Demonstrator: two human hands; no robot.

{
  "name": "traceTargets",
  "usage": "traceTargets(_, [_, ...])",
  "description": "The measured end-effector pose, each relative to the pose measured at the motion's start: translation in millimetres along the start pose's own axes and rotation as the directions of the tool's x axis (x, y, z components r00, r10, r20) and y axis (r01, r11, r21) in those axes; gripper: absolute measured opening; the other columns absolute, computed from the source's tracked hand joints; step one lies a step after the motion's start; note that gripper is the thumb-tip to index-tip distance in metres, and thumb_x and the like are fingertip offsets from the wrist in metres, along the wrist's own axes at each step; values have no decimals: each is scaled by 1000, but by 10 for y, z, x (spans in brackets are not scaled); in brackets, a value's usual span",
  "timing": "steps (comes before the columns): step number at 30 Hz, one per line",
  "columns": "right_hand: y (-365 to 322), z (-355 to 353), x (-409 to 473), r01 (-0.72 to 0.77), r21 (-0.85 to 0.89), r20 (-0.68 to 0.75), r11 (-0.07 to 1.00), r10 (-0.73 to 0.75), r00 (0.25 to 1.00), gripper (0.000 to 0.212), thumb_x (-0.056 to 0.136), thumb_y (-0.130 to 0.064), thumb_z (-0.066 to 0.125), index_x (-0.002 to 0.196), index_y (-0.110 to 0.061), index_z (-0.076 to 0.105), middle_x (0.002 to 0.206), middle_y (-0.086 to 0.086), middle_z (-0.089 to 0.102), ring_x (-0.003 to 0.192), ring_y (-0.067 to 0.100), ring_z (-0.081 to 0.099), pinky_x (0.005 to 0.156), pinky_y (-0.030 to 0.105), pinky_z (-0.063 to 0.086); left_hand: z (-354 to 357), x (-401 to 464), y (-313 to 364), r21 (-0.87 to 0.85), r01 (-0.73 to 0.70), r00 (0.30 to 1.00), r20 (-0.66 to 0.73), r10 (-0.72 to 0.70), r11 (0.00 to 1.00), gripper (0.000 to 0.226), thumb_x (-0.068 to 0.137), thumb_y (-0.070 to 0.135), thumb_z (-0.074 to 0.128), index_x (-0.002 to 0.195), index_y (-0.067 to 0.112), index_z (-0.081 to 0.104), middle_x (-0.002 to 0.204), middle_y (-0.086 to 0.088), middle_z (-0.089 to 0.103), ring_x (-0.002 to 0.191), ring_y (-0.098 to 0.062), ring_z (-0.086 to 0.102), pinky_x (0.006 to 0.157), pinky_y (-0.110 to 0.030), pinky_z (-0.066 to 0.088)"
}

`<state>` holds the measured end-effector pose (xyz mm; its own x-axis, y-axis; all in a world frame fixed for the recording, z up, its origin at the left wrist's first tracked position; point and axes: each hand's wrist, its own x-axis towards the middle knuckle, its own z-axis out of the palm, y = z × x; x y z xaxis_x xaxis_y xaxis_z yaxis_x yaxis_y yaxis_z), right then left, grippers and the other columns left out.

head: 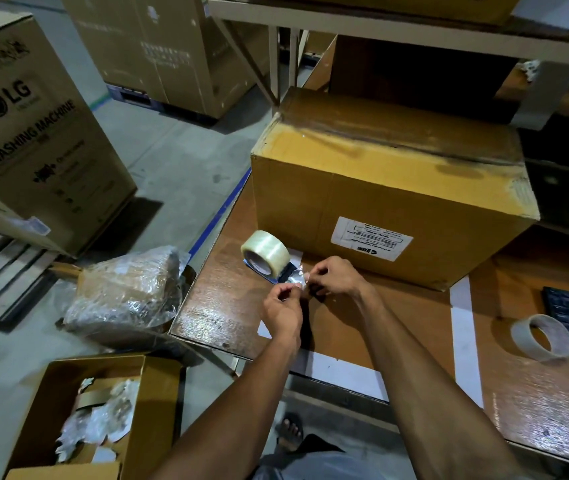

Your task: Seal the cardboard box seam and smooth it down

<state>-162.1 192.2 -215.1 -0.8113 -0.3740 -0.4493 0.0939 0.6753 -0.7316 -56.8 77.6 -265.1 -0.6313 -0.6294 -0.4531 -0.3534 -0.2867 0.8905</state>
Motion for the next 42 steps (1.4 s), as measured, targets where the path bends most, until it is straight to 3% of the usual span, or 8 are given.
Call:
traceTargets(5, [-5, -5, -5, -23, 96, 4, 995, 23, 1000, 15, 95, -27, 82, 86, -15, 84, 87, 10, 83, 85, 28, 82, 79, 42, 68, 86, 149, -191, -115, 199, 980, 35, -197, 973, 7, 76, 21, 85, 80, 25, 81, 88, -6, 84, 94, -33, 81, 91, -53, 67])
traceTargets(11, [57, 37, -1, -79, 272, -3, 959, 83, 997, 7, 92, -14, 84, 88, -8, 84, 82, 11, 80, 75, 23, 76, 83, 42, 67, 117, 98, -63, -210, 280, 960, 73, -271, 937, 15, 80, 8, 90, 77, 13, 76, 87, -14, 83, 96, -36, 81, 91, -50, 67])
traceTargets(16, [80, 55, -42, -64, 343, -1, 937, 69, 998, 3, 93, 0, 79, 91, -2, 78, 92, 22, 80, 68, 18, 76, 71, 29, 65, 165, 40, -18, -290, 300, 954, 115, -278, 909, 18, 87, 0, 87, 76, 8, 75, 88, -20, 82, 84, -32, 79, 88, -46, 67])
traceTargets(20, [149, 114, -27, -53, 365, -57, 929, 79, 995, 17, 88, -1, 85, 91, -13, 72, 89, 16, 80, 74, 24, 76, 80, 47, 67, 190, -14, 42, -297, 321, 947, 120, -298, 899, 10, 87, 4, 88, 86, 4, 78, 91, -20, 83, 82, -29, 81, 72, -33, 65])
traceTargets(25, [160, 90, -39, -110, 437, -66, 892, 154, 986, 58, 85, 6, 85, 111, -21, 41, 91, 21, 73, 63, 22, 72, 65, 39, 65, 193, -42, 72, -282, 362, 931, 155, -330, 889, 13, 88, 6, 89, 89, 2, 77, 87, -18, 82, 69, -21, 78, 65, -30, 65])
traceTargets(29, [110, 79, -10, -189, 382, -66, 904, 231, 971, 51, 84, 8, 82, 122, -13, 55, 109, 25, 74, 65, 26, 74, 56, 35, 63, 224, -89, 13, -237, 396, 914, 191, -357, 887, 10, 92, 9, 85, 88, 3, 78, 81, -19, 81, 55, -20, 73, 81, -50, 68])
traceTargets(35, [176, 75, 34, -234, 407, 13, 883, 251, 968, 12, 93, 8, 73, 103, 3, 77, 103, 27, 78, 71, 25, 74, 56, 25, 62, 150, -69, 21, -230, 388, 915, 214, -342, 892, 28, 93, 32, 87, 87, 5, 80, 85, -18, 81, 64, -24, 72, 67, -38, 61])
traceTargets(42, [137, 106, -22, -260, 489, 28, 833, 283, 959, 14, 96, -6, 77, 102, 7, 79, 88, 17, 77, 71, 19, 72, 59, 23, 62, 173, -16, 75, -172, 421, 897, 223, -381, 891, 16, 100, 21, 79, 91, 13, 68, 77, -18, 74, 51, -23, 61, 50, -29, 49])
